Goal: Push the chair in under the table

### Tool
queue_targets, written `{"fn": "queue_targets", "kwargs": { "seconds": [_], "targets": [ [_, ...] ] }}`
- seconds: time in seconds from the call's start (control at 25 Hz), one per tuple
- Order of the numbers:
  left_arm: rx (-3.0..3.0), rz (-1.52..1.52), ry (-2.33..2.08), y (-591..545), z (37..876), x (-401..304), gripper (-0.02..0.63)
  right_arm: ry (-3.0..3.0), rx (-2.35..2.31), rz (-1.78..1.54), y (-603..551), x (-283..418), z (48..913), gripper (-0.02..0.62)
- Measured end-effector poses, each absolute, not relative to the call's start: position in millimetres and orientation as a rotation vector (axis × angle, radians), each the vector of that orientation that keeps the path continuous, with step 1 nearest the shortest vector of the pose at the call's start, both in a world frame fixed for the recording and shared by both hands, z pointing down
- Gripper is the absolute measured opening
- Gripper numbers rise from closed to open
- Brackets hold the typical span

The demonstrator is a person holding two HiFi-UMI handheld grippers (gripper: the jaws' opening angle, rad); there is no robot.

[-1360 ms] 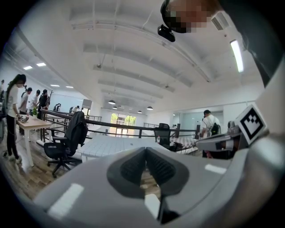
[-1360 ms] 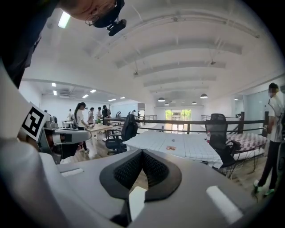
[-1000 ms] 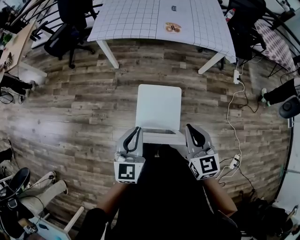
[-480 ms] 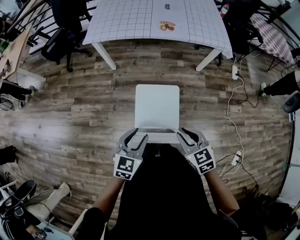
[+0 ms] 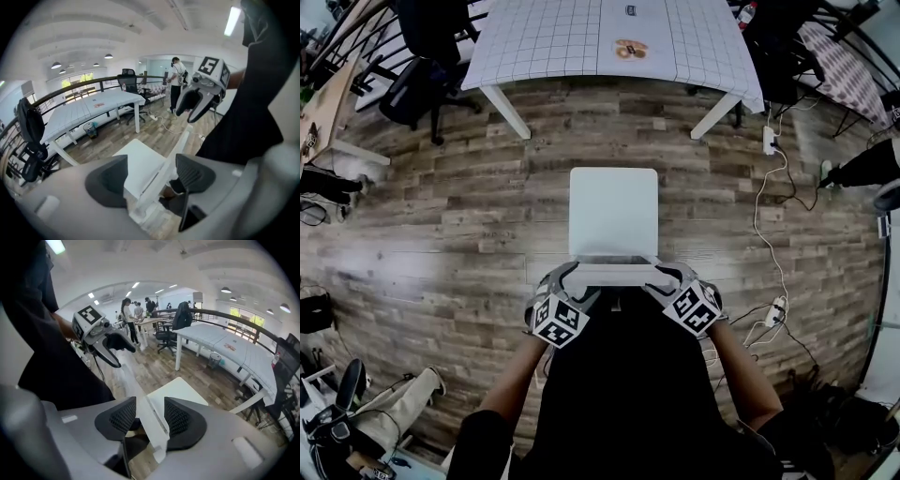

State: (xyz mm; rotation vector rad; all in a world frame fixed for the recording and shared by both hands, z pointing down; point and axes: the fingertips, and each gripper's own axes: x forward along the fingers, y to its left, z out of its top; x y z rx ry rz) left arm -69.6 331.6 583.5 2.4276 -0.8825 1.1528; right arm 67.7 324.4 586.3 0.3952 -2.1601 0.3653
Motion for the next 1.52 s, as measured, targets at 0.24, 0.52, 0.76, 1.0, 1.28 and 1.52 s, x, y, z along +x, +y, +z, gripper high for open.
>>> {"fn": "queue_targets", "kwargs": {
  "seconds": [0.24, 0.52, 0.76, 1.0, 1.28, 1.52],
  "targets": [
    [2.461, 1.318, -0.761, 334.6, 608.4, -66.1, 0.345, -2.077, 0.265, 0.297, 335.9, 65.2, 620.3, 0.230],
    [2.447, 1.441, -0.601, 349.3, 645.0, -52.9, 0.360, -1.974, 0.158, 0.190, 353.8, 65.7, 659.2, 0.244],
    [2.409, 1.545, -0.462, 367.1, 680.7, -58.6, 0.360, -1.873, 0.134, 0.084, 362.5, 63.6, 688.3, 0.245],
    [2.398, 1.698, -0.347, 368.2, 706.2, -49.4, 0.360, -1.821, 0.068, 0.025, 362.3, 68.0, 714.7, 0.245],
    [2.399, 1.761, -0.282, 369.1, 714.8, -41.6, 0.360, -1.757, 0.016, -0.053, 364.0, 63.3, 728.9, 0.239],
    [2.409, 1.768, -0.213, 376.0, 724.9, -27.1, 0.357, -1.741, 0.009, -0.078, 361.0, 58.9, 732.4, 0.230]
  ]
}}
